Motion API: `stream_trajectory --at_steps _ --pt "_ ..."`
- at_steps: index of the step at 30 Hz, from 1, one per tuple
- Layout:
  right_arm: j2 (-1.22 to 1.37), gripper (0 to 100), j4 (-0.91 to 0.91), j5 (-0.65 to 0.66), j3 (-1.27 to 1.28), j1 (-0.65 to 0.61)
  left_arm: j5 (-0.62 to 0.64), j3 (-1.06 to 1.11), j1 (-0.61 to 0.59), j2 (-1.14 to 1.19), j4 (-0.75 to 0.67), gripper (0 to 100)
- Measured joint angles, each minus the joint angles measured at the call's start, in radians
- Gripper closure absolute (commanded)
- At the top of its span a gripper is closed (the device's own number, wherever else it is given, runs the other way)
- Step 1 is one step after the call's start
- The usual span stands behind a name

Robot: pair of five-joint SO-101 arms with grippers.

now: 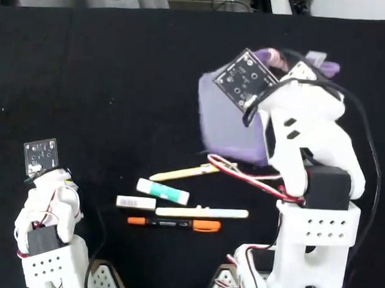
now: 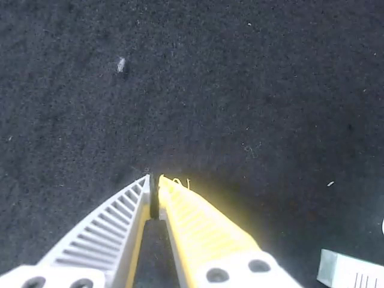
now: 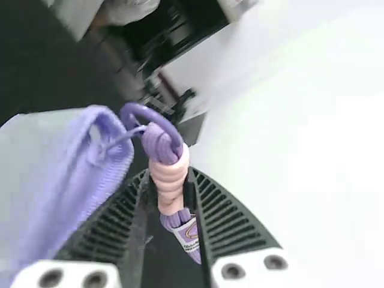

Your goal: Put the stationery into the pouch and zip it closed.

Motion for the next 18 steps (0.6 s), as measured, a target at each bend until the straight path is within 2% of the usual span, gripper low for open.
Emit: stream_trajectory --at_steps 4,9,12,18 --pt "0.000 98.7 -0.061 0.000 0.000 0.000 0.000 0.000 0.000 0.000 0.000 97" --pt "0.040 98.7 -0.055 0.000 0.006 0.000 0.000 0.000 0.000 0.000 0.000 97" --pt "0.091 98.7 0.026 0.000 0.006 -0.009 0.000 0.000 0.000 0.000 0.000 97" --pt "0.071 98.7 0.206 -0.005 -0.023 -0.117 0.000 0.000 0.000 0.000 0.000 97"
